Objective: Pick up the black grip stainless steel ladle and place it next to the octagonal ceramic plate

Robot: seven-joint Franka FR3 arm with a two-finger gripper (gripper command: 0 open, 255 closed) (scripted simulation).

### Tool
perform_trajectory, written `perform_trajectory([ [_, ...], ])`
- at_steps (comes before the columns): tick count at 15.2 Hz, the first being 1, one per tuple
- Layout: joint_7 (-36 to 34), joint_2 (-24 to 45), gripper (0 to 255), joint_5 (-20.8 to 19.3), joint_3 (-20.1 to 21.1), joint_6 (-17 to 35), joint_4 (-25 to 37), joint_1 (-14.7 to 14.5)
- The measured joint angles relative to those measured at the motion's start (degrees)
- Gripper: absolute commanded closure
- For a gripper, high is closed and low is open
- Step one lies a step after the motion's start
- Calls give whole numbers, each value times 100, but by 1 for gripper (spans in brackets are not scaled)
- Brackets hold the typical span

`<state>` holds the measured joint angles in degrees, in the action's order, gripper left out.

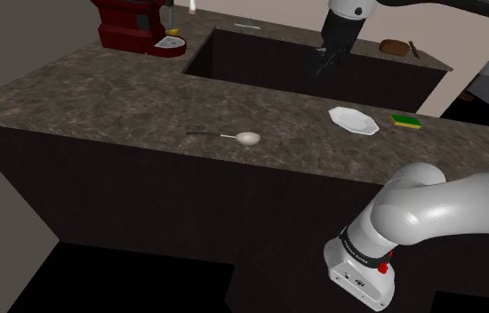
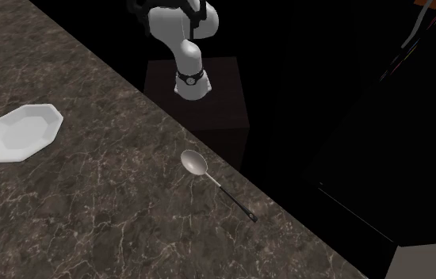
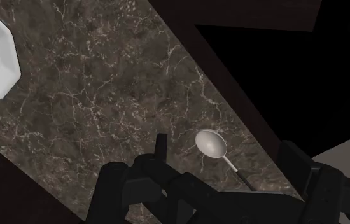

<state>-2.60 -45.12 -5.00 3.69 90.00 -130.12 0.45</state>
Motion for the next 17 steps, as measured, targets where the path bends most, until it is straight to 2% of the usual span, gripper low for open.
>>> perform_trajectory([
  [2, 53, 63, 0, 9, -19, 80, -31, -24],
  [5, 412, 436, 0, 20, -180, 482, -125, -129],
  [13, 1601, 1956, 0, 173, -600, 1626, 20, -458],
  [17, 2241, 2791, 0, 339, -742, 2033, 312, -610],
])
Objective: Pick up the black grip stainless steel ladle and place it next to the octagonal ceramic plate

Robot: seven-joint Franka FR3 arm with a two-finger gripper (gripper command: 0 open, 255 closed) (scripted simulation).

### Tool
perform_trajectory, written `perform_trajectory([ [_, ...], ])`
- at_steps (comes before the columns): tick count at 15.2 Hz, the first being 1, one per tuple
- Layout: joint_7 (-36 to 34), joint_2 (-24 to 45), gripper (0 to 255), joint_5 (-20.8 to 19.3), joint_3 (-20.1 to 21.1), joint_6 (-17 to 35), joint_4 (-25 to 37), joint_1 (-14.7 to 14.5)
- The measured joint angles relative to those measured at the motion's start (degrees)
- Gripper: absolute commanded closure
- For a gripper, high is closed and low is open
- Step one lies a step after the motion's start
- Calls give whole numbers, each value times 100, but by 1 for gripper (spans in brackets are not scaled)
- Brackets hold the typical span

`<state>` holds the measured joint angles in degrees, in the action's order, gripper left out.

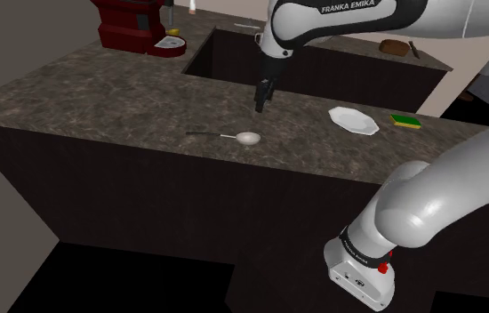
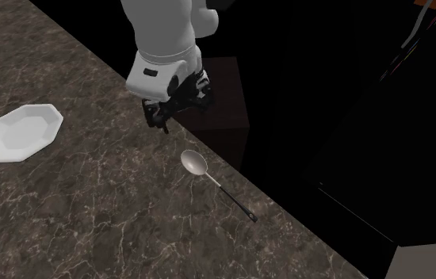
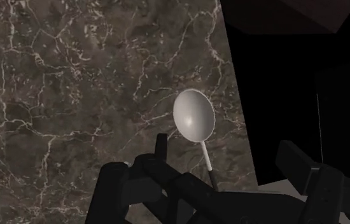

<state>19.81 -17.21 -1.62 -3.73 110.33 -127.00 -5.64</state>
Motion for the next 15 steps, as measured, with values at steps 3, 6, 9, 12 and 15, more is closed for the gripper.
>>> perform_trajectory([
  [3, 506, 618, 0, 149, -77, 242, 256, -90],
  [6, 937, 1294, 0, 331, -62, 435, 614, -194],
  [9, 1383, 1909, 0, 503, -22, 536, 988, -257],
  [12, 1797, 2586, 0, 657, 64, 669, 1394, -306],
  [15, 1961, 2814, 0, 711, 103, 768, 1469, -314],
])
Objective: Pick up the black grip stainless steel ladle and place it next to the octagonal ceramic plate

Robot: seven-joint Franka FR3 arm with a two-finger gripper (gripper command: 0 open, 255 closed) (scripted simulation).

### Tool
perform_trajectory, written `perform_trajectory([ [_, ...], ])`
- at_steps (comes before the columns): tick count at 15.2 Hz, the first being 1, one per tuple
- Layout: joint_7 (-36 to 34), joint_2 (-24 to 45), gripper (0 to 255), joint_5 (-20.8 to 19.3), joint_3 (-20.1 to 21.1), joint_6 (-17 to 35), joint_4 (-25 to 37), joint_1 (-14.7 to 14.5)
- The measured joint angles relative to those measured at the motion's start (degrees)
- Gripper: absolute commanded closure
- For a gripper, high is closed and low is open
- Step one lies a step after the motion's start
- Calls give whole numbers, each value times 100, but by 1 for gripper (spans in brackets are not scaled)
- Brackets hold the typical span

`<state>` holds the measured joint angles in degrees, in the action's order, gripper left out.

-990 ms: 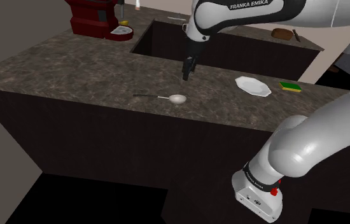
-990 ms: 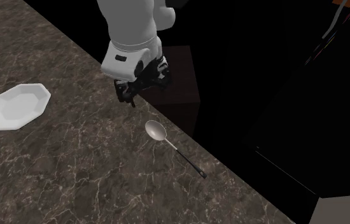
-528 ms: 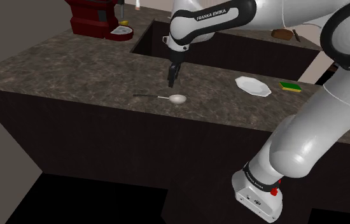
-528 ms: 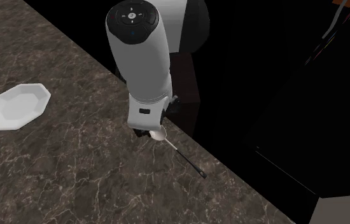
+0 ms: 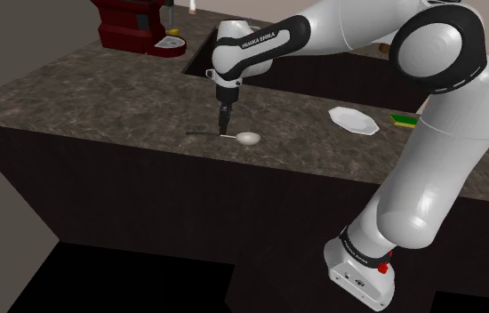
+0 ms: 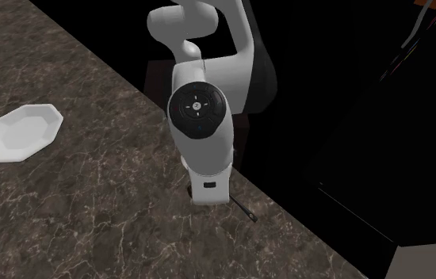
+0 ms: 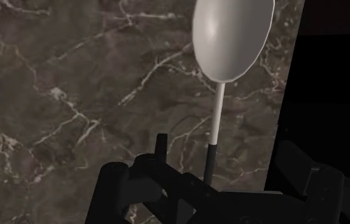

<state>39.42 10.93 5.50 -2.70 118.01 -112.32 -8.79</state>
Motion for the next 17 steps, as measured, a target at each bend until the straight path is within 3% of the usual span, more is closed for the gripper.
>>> perform_trajectory([
  [6, 48, 177, 0, 36, 19, 386, -217, -10],
  [12, 54, 201, 0, 42, 22, 458, -262, -11],
  [13, 54, 202, 255, 42, 22, 459, -262, -11],
  [17, 54, 203, 255, 42, 22, 460, -261, -11],
])
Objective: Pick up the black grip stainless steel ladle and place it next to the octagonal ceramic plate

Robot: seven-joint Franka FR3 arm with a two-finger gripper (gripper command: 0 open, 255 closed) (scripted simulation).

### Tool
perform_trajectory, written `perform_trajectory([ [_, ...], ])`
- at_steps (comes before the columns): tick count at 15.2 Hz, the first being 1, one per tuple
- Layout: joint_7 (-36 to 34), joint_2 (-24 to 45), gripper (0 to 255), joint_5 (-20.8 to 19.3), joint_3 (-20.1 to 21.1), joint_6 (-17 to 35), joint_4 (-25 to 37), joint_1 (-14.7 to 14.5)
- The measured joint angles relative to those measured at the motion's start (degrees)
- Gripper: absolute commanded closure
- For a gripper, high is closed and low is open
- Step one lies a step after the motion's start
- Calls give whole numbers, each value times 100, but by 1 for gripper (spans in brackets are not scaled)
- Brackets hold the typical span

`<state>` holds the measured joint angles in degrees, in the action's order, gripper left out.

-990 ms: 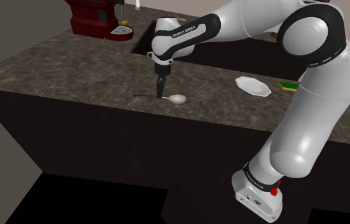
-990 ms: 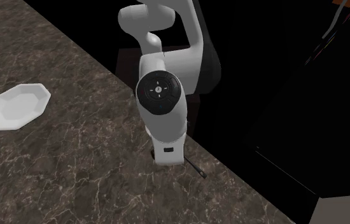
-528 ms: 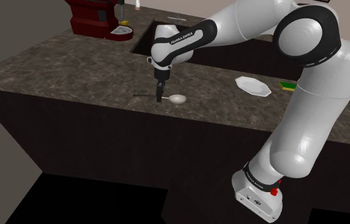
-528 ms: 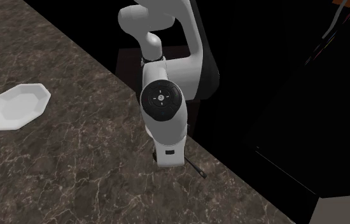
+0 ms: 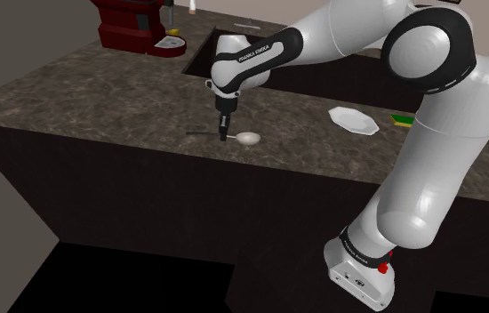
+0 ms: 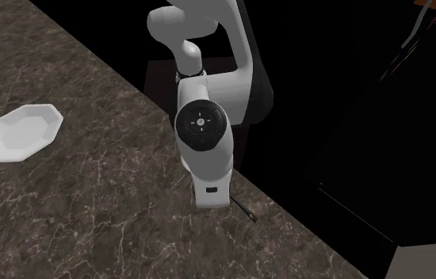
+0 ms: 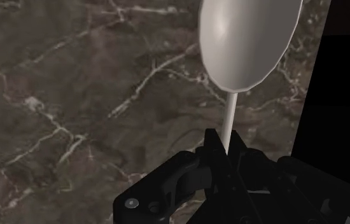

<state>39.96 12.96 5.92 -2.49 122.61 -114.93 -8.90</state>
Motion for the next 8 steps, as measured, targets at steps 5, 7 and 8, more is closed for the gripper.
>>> perform_trajectory([
  [5, 0, 0, 255, 0, 0, 0, 0, 0],
  [7, -3, -21, 255, -3, -1, -36, 15, 0],
  [8, -9, -57, 255, -8, -2, -86, 29, 0],
])
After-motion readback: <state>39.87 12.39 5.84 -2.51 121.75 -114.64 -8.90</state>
